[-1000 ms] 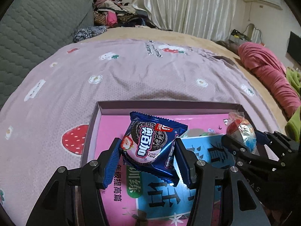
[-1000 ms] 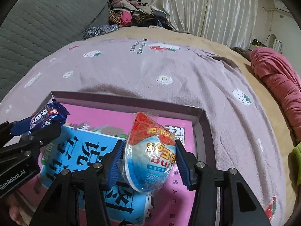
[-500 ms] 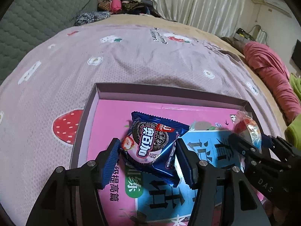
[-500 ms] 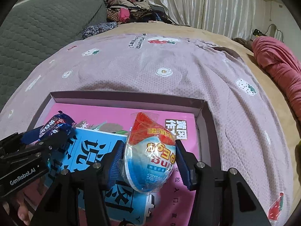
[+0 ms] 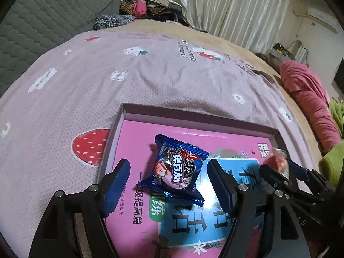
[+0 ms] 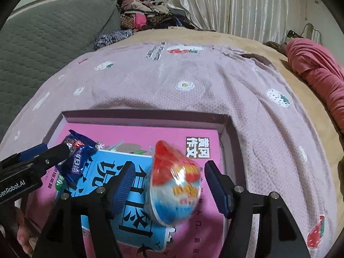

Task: Organize objects
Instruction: 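Lower both packs into the pink tray and open both tools, then withdraw both open tools from the tray back toward the loose items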

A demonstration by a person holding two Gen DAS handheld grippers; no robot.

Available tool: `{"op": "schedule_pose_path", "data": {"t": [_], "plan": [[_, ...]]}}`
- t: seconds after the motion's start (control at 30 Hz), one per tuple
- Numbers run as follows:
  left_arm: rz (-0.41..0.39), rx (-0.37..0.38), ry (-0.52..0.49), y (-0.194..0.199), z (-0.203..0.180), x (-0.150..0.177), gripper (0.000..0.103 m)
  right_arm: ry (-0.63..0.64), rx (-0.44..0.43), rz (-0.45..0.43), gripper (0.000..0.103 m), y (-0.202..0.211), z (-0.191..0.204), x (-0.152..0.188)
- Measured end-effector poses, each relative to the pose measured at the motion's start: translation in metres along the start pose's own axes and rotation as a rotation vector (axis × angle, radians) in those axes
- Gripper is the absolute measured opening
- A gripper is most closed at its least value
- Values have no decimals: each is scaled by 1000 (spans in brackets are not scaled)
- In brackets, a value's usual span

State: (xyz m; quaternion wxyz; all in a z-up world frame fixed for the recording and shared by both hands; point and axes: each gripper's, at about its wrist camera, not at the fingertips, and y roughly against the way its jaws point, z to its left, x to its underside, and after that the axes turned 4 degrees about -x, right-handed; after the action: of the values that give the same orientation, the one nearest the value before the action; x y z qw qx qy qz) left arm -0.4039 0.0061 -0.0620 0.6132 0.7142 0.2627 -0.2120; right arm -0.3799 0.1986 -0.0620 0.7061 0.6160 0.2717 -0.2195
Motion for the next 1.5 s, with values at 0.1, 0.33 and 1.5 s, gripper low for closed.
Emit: {"op": "schedule_pose_path", "data": {"t": [0.1,0.33,1.5], "plan": [[-20,12,11,12,2,-2,81,-15,-15,-19,70,10,-1,0],[-76,-21,8,45,5,-1,85,-20,-60,-96,81,56,4,1],[-163,-42,1,274,29,122,87,93,-45,-195,96,280,49,102]]}}
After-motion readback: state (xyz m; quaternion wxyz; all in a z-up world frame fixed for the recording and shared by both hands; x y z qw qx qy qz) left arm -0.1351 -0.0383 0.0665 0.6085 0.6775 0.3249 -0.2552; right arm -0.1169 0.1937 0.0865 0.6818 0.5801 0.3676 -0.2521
